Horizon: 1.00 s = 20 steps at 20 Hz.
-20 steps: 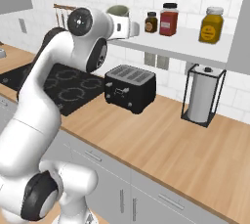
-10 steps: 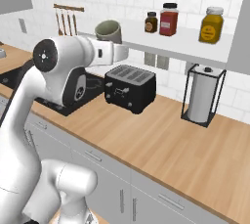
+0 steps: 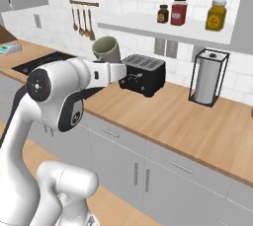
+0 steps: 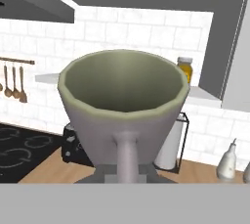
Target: Gather all objects into one cabinet and sort the glasses and bowls to opposite sides.
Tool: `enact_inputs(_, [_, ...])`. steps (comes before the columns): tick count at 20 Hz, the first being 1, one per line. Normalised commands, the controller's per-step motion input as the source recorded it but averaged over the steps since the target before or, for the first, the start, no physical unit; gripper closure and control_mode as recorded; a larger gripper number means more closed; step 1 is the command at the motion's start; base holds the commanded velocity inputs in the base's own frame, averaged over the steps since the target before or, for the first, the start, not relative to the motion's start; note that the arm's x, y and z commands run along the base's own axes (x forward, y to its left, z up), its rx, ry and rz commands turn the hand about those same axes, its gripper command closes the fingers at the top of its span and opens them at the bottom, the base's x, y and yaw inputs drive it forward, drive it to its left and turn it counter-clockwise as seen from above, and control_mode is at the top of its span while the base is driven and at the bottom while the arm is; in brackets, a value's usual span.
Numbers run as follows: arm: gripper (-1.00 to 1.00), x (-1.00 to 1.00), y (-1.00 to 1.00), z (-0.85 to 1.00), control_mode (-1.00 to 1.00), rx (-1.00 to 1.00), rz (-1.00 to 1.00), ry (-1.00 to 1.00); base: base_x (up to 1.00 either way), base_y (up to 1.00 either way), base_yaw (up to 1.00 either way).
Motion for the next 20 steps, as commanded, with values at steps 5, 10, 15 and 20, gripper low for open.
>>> enact_inputs(5, [1.0,0.0,0.0,0.0,1.0,0.0,0.0,0.0,-0.12,-0.25,-0.09])
enact_inputs(10, [1.0,0.0,0.0,0.0,1.0,0.0,0.0,0.0,0.0,-0.54,-0.18])
enact_inputs(15, [1.0,0.0,0.0,0.0,1.0,0.0,0.0,0.0,-0.3,-0.78,-0.17])
enact_inputs(20, [1.0,0.0,0.0,0.0,1.0,0.0,0.0,0.0,-0.6,-0.96,-0.15])
